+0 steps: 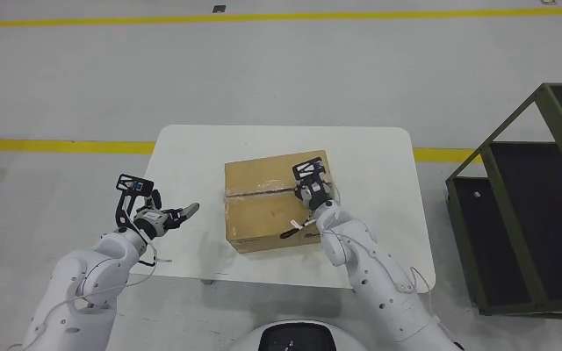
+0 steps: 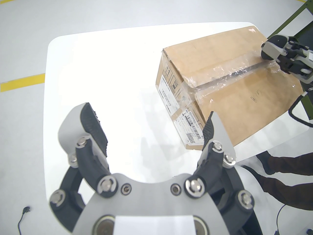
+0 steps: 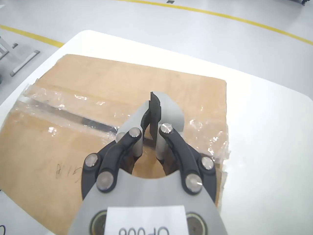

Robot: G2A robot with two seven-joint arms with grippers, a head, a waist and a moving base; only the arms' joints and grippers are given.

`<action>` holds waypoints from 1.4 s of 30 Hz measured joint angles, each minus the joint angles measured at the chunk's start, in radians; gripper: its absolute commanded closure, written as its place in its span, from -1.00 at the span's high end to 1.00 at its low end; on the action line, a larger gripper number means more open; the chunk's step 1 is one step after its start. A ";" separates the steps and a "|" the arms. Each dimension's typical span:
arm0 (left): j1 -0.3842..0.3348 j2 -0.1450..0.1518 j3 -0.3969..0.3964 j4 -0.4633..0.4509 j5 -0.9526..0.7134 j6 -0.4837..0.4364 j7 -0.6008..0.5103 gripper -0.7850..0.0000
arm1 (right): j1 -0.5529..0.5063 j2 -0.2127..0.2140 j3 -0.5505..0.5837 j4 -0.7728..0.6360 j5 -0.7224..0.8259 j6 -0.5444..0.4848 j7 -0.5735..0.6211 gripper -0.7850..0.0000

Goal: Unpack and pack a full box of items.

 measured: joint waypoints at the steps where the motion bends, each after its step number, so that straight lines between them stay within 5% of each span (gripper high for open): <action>1: 0.000 0.000 0.000 0.000 0.000 0.000 0.000 1.00 | -0.002 -0.001 0.000 0.004 0.002 0.002 0.000 -1.00; 13: 0.000 0.000 0.000 0.000 0.000 0.000 0.000 1.00 | -0.024 -0.009 0.013 -0.003 0.013 0.010 -0.024 -1.00; 25: 0.000 0.000 0.000 0.000 0.000 0.000 0.000 1.00 | -0.122 0.006 0.046 -0.313 -0.053 -0.031 0.021 -1.00; 30: 0.000 0.000 0.000 0.000 0.000 0.000 0.000 1.00 | -0.045 -0.021 -0.058 -0.195 -0.038 -0.081 -0.040 -1.00; 42: 0.000 0.000 0.000 0.000 0.000 0.000 0.000 1.00 | 0.158 -0.123 -0.225 0.258 0.089 -0.004 -0.144 -1.00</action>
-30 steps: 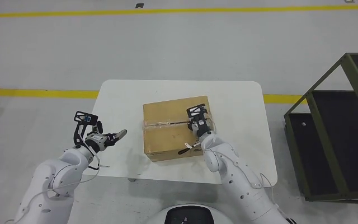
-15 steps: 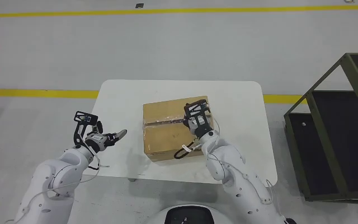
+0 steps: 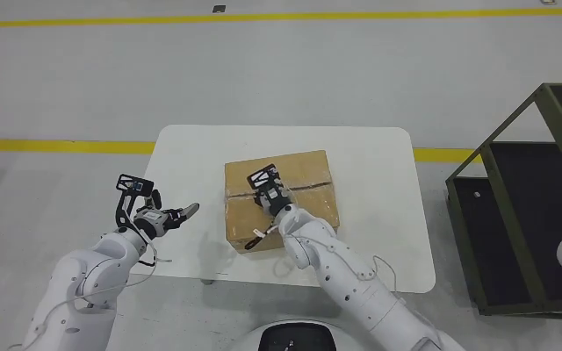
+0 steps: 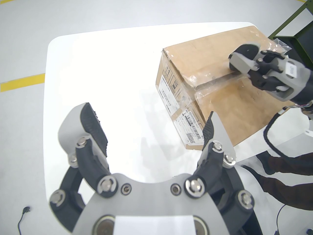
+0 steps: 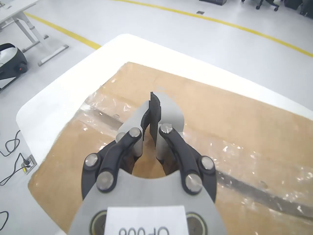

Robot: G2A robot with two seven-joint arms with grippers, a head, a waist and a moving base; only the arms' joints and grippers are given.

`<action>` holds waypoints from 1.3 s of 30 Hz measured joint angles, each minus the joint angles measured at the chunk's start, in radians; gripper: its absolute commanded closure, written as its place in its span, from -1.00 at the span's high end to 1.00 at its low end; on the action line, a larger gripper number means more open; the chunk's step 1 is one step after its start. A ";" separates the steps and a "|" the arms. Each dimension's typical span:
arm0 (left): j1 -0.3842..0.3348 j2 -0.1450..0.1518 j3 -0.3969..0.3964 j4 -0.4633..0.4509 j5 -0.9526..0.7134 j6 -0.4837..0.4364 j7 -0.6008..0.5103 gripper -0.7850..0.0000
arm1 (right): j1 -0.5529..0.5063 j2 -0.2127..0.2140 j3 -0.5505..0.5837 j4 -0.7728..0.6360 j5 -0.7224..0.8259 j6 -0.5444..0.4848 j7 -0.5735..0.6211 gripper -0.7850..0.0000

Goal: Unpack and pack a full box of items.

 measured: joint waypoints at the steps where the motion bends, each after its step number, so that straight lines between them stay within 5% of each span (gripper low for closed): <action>1: 0.000 0.000 0.000 0.000 0.000 0.000 0.000 1.00 | 0.005 -0.005 -0.004 0.020 0.009 0.000 -0.008 -1.00; 15: 0.000 0.000 0.000 0.000 0.000 0.000 0.000 1.00 | 0.032 -0.040 0.004 0.108 0.048 -0.016 -0.073 -1.00; 39: 0.000 0.000 0.000 0.000 0.000 0.000 0.000 1.00 | -0.083 -0.007 0.154 -0.028 -0.012 -0.003 -0.009 -1.00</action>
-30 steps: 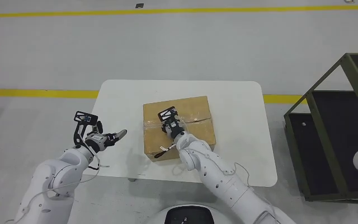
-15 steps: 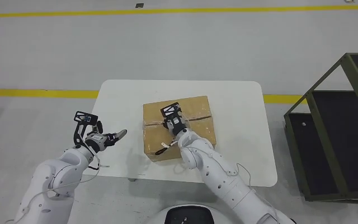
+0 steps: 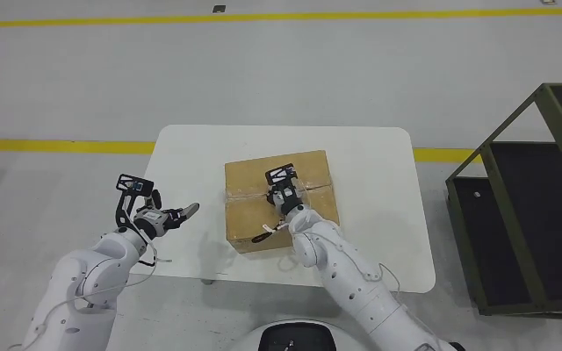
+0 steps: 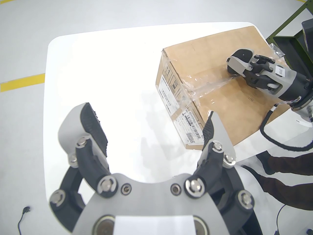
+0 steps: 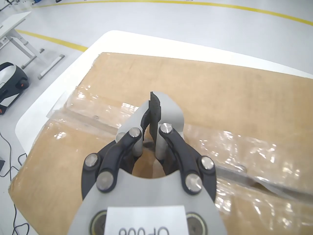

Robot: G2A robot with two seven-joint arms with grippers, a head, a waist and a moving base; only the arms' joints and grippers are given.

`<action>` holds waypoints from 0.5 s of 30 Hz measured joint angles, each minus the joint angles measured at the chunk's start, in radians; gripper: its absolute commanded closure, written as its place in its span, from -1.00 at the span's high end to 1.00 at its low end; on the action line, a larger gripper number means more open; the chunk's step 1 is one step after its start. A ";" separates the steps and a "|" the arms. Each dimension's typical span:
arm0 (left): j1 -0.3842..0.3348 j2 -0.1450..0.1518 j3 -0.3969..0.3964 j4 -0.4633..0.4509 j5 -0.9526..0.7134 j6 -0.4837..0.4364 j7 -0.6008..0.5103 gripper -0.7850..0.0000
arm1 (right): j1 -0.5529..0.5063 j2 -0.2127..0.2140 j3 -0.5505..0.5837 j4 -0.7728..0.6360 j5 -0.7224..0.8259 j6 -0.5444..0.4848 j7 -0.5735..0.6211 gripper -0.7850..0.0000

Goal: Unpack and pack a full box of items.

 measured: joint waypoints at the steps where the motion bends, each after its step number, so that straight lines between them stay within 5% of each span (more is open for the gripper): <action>1: 0.000 0.000 0.000 0.000 0.000 0.000 0.000 1.00 | -0.011 0.004 0.013 -0.014 -0.007 0.004 0.007 -1.00; 15: 0.000 0.000 0.000 0.000 0.000 0.000 0.000 1.00 | -0.172 0.063 0.224 -0.230 -0.074 0.031 0.114 -1.00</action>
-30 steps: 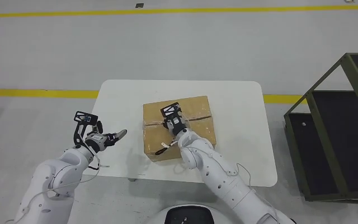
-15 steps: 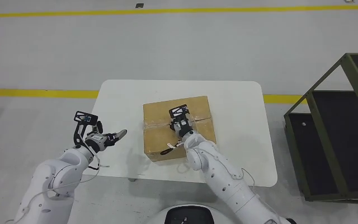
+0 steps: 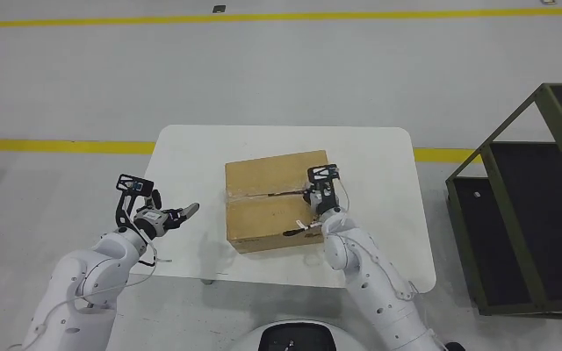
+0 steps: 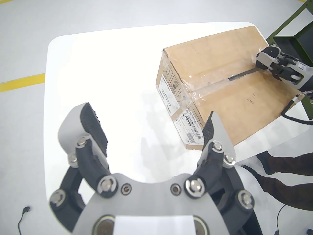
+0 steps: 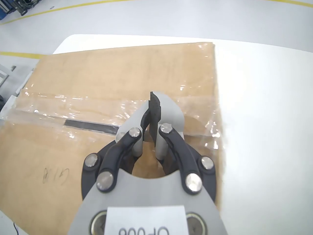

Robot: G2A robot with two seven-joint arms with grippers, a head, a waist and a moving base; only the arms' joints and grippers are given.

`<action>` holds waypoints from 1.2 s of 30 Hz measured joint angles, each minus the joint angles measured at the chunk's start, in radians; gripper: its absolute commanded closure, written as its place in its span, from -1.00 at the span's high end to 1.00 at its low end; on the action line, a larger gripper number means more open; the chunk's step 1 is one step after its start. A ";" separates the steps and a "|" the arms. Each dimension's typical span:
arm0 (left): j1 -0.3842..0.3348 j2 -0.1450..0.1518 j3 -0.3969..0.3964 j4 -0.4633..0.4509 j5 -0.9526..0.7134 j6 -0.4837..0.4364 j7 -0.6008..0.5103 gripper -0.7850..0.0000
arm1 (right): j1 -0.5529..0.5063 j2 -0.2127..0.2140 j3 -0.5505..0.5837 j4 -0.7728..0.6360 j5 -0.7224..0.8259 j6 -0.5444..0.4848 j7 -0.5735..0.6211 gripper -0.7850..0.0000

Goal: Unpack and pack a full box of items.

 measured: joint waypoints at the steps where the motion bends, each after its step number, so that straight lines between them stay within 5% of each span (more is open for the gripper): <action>1: 0.000 0.000 0.000 0.000 0.000 0.000 0.000 1.00 | -0.010 0.003 0.014 -0.015 -0.002 0.000 0.004 -1.00; 19: 0.000 0.000 0.000 0.000 0.000 0.000 0.000 1.00 | -0.238 0.040 0.144 -0.438 -0.048 -0.047 0.000 -1.00; 32: 0.000 0.000 0.000 0.000 0.000 0.000 0.000 1.00 | -0.547 0.076 0.445 -0.574 -0.041 -0.089 -0.215 -1.00; 34: 0.000 0.000 0.000 0.000 0.000 0.000 0.000 1.00 | -0.566 0.078 0.455 -0.584 -0.045 -0.100 -0.203 1.00; 35: 0.000 0.000 0.000 0.000 0.000 0.000 0.000 1.00 | -0.569 0.079 0.456 -0.586 -0.048 -0.104 -0.198 -0.98; 36: 0.000 0.000 0.000 0.000 0.000 0.000 0.000 1.00 | -0.569 0.079 0.455 -0.586 -0.048 -0.104 -0.197 -0.96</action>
